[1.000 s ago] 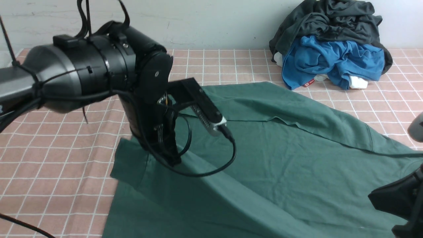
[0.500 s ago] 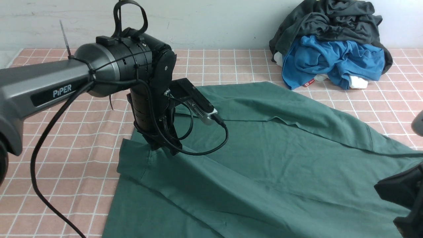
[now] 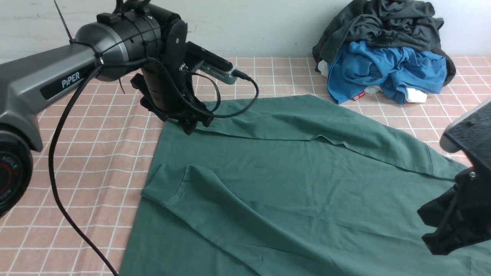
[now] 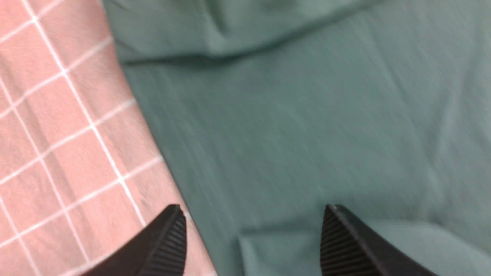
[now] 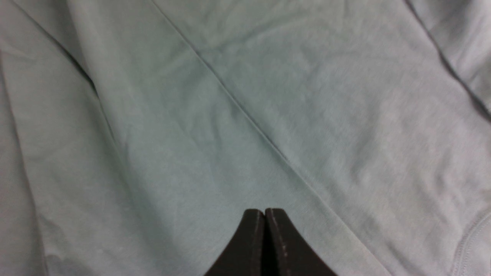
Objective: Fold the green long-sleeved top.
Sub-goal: Use the left arm to clamp the cuff farthest from it
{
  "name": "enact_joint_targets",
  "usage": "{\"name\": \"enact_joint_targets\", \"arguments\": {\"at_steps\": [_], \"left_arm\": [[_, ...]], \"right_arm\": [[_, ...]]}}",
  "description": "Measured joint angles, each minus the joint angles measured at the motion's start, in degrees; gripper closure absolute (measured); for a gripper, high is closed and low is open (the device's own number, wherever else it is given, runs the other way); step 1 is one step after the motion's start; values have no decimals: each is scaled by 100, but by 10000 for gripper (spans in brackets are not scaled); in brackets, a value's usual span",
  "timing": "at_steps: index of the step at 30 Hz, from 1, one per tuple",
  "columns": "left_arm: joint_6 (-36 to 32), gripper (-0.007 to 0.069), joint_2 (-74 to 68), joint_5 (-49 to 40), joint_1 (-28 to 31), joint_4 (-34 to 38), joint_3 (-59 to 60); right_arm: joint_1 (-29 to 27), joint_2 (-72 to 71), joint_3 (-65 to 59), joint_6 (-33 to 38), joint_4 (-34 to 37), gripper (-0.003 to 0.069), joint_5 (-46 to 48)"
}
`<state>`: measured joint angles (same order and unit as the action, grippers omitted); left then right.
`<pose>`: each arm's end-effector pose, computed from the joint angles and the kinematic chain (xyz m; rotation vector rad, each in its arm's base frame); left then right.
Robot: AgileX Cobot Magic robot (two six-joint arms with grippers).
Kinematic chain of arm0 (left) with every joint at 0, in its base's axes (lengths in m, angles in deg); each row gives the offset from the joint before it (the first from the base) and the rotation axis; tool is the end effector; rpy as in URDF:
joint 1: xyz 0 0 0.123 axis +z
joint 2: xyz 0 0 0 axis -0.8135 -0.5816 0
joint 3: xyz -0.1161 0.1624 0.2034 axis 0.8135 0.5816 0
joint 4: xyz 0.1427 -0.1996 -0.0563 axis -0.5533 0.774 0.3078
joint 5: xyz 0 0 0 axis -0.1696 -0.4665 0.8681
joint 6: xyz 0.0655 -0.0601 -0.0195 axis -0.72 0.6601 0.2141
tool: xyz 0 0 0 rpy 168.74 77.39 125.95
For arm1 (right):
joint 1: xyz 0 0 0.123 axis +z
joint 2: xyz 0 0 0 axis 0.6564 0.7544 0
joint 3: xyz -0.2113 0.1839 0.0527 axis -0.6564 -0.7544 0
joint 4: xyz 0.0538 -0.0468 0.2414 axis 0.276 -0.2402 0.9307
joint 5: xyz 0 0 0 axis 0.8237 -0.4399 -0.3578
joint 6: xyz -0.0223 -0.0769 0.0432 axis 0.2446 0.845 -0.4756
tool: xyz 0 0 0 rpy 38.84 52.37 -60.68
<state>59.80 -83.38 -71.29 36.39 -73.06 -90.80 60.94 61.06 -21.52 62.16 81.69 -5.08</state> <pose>0.4426 -0.1339 0.2362 0.6238 2.6918 0.1081 0.1860 0.0723 0.2727 -0.7062 2.5895 0.1212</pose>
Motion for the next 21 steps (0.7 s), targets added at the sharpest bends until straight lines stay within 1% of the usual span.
{"name": "enact_joint_targets", "arguments": {"at_steps": [3, 6, 11, 15, 21], "left_arm": [[56, 183, -453, 33, 287, 239, -442], [141, 183, -899, 97, 486, 275, -905], [506, 183, -1536, 323, 721, 318, -1631], [600, 183, -1838, 475, 794, 384, -1932], [541, 183, -2070, 786, 795, 792, -1965]], "right_arm": [[0, 195, 0, 0, -4, 673, -71], [0, 257, 32, 0, -41, 673, -96], [0, 281, 330, -6, -72, 673, -102], [0, 281, 566, -6, -74, 673, -184], [0, 331, 729, -18, -85, 673, -211]]}}
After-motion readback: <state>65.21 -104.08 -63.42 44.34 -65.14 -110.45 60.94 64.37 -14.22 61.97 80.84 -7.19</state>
